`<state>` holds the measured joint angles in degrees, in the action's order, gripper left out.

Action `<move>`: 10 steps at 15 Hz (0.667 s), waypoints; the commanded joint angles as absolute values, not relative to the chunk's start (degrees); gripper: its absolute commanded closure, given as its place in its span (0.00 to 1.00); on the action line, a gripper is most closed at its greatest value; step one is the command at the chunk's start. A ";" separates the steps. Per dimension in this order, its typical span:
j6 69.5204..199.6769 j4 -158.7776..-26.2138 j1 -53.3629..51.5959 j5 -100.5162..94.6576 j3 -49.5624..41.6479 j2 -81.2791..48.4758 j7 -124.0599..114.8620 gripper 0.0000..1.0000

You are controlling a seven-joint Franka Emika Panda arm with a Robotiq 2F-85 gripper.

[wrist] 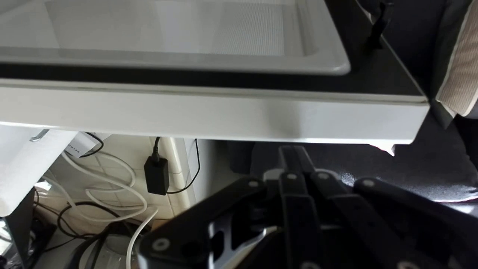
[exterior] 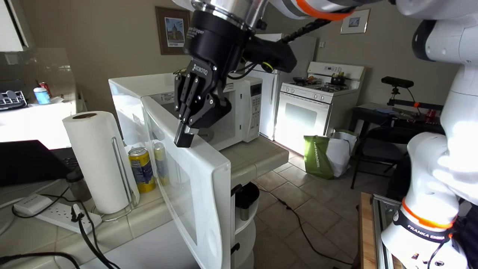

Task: Close the microwave door.

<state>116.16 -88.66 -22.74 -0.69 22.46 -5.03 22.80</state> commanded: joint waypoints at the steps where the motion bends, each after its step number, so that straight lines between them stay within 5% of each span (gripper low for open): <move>1: 114.58 -88.62 -22.20 1.41 22.44 -5.35 24.74 1.00; 10: 105.21 -88.61 -21.46 0.54 21.64 -3.86 23.37 1.00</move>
<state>109.64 -87.61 -22.02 -0.24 22.08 -4.61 23.21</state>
